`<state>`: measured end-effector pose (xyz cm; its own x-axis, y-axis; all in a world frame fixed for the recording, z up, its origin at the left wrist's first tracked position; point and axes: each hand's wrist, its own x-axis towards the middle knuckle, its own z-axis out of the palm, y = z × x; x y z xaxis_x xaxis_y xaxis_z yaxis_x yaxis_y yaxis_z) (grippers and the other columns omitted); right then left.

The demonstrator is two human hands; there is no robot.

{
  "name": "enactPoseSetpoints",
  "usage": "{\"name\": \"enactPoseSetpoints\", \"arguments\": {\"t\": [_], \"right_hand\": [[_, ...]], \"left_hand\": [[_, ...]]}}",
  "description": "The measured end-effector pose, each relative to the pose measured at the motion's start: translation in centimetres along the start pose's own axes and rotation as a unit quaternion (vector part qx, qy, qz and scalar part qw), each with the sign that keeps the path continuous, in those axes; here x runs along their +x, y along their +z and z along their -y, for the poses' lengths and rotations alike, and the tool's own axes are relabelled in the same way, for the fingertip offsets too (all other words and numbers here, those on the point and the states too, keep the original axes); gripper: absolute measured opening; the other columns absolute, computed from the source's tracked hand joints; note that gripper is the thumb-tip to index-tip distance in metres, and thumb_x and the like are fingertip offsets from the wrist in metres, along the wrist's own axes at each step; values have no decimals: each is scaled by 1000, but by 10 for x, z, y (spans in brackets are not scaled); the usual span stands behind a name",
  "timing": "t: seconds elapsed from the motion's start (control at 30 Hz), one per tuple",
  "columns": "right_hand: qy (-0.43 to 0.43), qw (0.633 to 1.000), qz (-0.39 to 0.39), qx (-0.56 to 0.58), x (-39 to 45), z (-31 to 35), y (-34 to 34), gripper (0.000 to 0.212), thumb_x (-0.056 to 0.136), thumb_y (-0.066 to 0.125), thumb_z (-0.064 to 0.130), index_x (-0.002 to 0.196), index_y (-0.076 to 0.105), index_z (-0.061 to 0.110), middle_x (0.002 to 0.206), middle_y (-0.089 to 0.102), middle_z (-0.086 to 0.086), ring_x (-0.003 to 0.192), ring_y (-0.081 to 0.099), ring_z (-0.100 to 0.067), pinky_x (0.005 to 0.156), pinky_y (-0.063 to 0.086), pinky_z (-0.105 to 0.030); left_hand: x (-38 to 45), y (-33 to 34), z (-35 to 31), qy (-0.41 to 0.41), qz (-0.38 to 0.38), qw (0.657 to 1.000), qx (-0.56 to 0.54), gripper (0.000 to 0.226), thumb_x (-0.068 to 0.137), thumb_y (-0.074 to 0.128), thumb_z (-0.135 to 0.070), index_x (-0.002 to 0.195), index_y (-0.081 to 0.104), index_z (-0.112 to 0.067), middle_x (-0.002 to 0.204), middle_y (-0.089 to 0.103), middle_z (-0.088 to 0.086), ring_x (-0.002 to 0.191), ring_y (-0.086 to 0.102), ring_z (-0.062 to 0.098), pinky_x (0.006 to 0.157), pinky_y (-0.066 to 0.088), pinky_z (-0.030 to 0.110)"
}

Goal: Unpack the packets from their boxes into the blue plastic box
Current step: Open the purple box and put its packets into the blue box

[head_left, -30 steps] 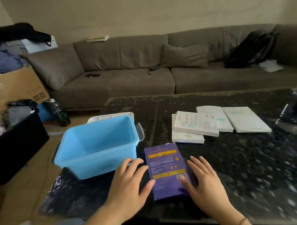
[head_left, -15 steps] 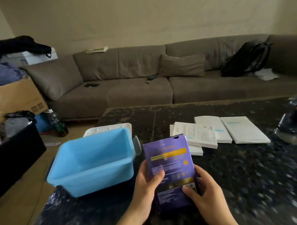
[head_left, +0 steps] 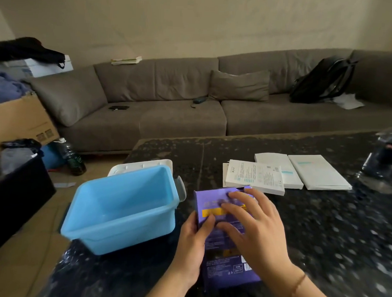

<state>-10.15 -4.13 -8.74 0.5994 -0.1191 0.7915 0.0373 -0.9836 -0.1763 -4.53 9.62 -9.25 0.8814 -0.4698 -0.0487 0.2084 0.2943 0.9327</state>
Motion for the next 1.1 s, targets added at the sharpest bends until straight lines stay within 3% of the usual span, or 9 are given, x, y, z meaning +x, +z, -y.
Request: {"name": "enactPoseSetpoints", "arguments": {"t": [0.13,0.23,0.43,0.63,0.8,0.93,1.1], "right_hand": [[-5,999,-26,20,4,-2,4,21,80,71,39,95,77,25,112,69,4,108,61,-31,85,50,-44],[-27,998,-50,13,6,-3,4,10,84,71,32,88,78,25,108,71,3,101,64,-33,81,49,-45],[-159,986,-50,-32,8,-10,-2,10,88,69,24,86,76,16,105,72,-3,91,67,-31,79,50,-43],[-228,972,-31,-54,17,-20,-11,15,93,63,17,86,74,12,99,72,-4,81,67,-30,67,51,-39],[-251,965,-32,-64,20,-22,-15,11,91,64,12,85,73,11,89,69,-6,71,63,-30,61,51,-39],[-224,971,-40,-70,20,-20,-15,12,89,63,9,81,72,10,87,69,-5,67,61,-30,59,50,-37],[-199,979,-30,-43,17,-13,-16,10,87,71,23,84,75,14,90,71,-1,72,65,-27,61,53,-37]], "left_hand": [[-4,-1,-2,2,7,1000,-5,33,85,62,-23,116,66,-12,108,73,15,96,72,32,78,58,37],[-5,-1,-4,-5,16,1000,-7,32,87,62,-23,117,65,-14,108,73,14,99,71,32,82,58,41],[-5,-1,-4,10,7,1000,-5,33,84,64,-22,116,66,-11,108,74,13,98,71,29,80,58,36],[-4,0,-3,29,10,999,21,33,83,65,-24,114,67,-12,108,75,10,98,71,25,86,57,36],[-5,3,-5,31,22,999,24,32,82,65,-24,112,67,-13,104,76,7,95,73,21,78,56,29],[-5,3,-5,36,19,999,33,32,81,66,-26,111,68,-16,106,75,7,99,72,23,84,56,33],[-6,3,-6,38,20,999,27,31,81,65,-26,110,68,-16,103,76,5,93,72,19,78,56,27]]}}
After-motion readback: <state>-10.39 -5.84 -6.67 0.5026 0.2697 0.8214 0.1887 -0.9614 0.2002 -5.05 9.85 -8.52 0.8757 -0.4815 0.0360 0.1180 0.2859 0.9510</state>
